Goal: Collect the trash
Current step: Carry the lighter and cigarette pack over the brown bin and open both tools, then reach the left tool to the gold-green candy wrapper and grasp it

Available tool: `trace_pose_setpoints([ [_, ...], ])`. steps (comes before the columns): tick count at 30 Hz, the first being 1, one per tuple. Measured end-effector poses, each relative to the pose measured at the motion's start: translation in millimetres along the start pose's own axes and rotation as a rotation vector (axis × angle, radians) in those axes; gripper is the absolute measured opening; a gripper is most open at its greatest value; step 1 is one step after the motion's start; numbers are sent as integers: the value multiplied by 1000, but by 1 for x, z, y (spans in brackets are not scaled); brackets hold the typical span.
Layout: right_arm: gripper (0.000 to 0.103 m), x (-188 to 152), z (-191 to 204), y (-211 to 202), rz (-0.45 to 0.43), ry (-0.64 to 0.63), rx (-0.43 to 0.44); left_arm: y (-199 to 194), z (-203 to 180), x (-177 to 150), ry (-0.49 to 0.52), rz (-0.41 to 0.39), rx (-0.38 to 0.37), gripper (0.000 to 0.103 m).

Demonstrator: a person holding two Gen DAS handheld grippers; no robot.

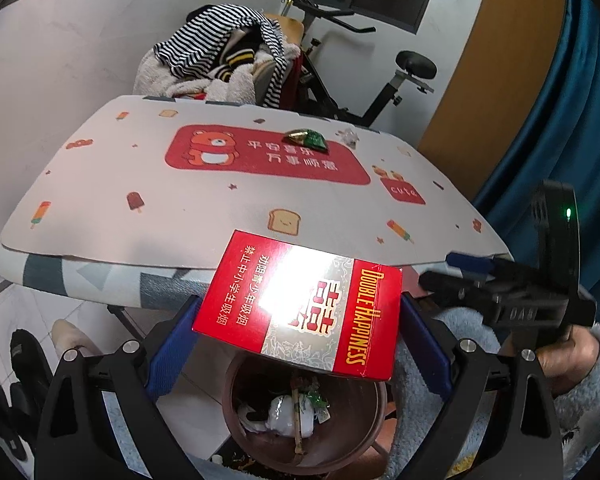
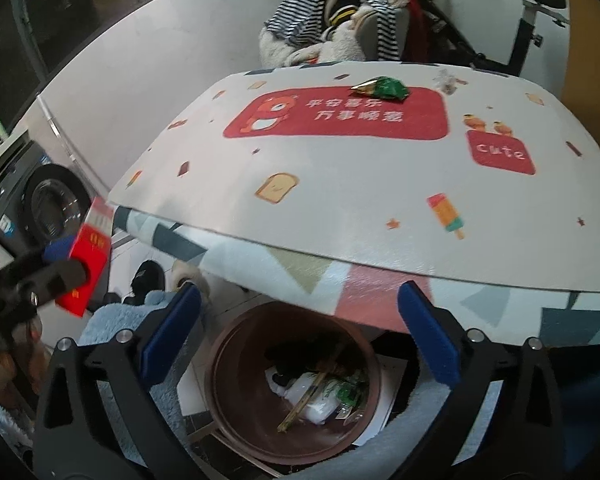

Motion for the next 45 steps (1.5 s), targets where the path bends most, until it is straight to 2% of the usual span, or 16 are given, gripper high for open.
trace_pose_setpoints([
  [5, 97, 11, -17, -7, -35, 6, -58, 7, -7, -9, 19, 24, -14, 92],
  [9, 97, 16, -27, -11, -51, 21, -72, 12, -12, -12, 25, 37, -34, 93],
  [11, 97, 18, -31, -13, -57, 25, -77, 15, -15, -14, 29, 49, -51, 96],
  [16, 97, 21, -36, -14, -63, 29, -89, 17, -15, -19, 27, 59, -49, 97],
  [24, 97, 23, -36, -17, -73, 34, -107, 5, 7, -1, -30, -13, 0, 97],
  [30, 97, 31, -45, -19, -97, 90, -93, 6, 27, 8, -71, -28, 47, 97],
  [34, 97, 38, -51, -19, -118, 59, -152, 5, 39, 14, -88, -44, 69, 97],
  [38, 97, 43, -54, -17, -119, 43, -117, 5, 47, 16, -107, -48, 82, 97],
  [41, 97, 48, -64, -15, -133, 20, -163, 7, 52, 17, -116, -46, 92, 97],
  [44, 97, 51, -66, -11, -123, 13, -170, 11, 56, 19, -126, -42, 95, 97],
  [45, 97, 54, -68, -8, -103, 28, -148, 13, 58, 20, -129, -41, 95, 97],
])
Point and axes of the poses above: each gripper's, at about its wrist camera, not at the fingertips, and y roughly the way its jaws point, z to its left, x to its top, the point moved 9 cm from there along y, roughly the way its jaws point, and after that the axes turned 11 degrees about -z, right-handed, at the moved point
